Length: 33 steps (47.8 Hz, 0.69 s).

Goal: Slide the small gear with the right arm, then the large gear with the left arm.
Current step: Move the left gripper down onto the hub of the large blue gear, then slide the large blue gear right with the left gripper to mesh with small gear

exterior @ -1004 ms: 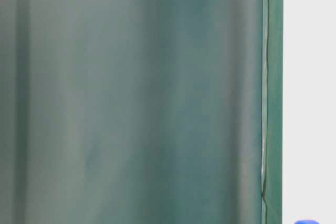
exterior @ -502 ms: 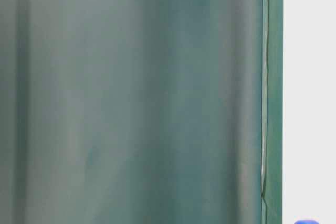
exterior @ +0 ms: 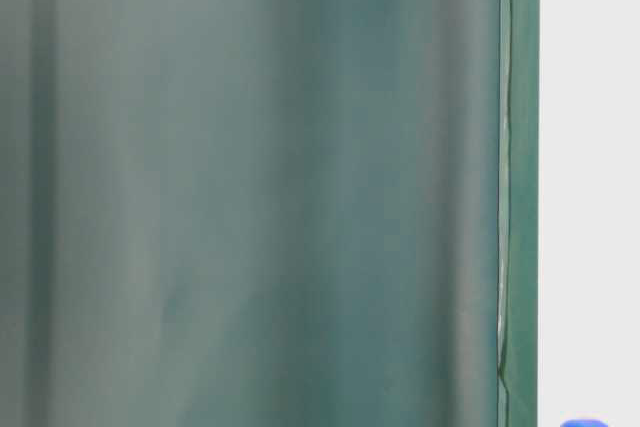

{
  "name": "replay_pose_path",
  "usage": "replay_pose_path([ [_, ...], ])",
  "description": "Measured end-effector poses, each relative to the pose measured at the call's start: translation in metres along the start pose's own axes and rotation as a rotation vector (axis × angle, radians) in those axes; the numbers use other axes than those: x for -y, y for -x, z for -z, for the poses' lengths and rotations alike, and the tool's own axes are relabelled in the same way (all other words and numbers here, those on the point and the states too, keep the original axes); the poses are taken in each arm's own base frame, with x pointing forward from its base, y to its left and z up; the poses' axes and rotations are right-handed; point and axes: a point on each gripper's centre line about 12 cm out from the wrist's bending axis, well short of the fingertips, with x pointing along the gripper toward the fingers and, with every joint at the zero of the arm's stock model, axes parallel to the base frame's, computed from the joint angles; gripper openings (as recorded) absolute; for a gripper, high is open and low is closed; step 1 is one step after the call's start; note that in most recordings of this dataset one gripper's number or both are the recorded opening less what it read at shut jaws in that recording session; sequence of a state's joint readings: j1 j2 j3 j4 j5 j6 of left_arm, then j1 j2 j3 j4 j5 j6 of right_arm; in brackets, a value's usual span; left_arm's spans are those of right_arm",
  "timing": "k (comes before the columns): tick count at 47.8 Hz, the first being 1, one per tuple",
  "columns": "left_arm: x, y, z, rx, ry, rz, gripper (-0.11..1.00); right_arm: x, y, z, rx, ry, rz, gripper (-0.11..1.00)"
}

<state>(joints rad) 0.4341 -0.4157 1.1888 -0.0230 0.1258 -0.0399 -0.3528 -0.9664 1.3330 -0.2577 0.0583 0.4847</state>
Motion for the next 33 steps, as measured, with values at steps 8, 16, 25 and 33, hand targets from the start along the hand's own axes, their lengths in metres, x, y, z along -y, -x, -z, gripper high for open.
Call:
replay_pose_path([
  [8, 0.000, -0.001, 0.000, -0.005, 0.001, -0.001, 0.00, 0.000, 0.000, 0.000, 0.000, 0.002, -0.001, 0.51],
  [16, 0.000, -0.009, 0.000, -0.029, -0.002, -0.003, 0.00, 0.000, 0.000, 0.001, -0.002, 0.003, -0.002, 0.51],
  [25, 0.000, -0.015, -0.007, -0.037, -0.002, -0.003, 0.00, 0.000, 0.000, 0.002, -0.002, 0.004, -0.002, 0.51],
  [33, 0.002, -0.021, -0.013, -0.040, -0.007, 0.000, 0.00, 0.000, 0.001, 0.002, 0.001, 0.006, -0.004, 0.51],
])
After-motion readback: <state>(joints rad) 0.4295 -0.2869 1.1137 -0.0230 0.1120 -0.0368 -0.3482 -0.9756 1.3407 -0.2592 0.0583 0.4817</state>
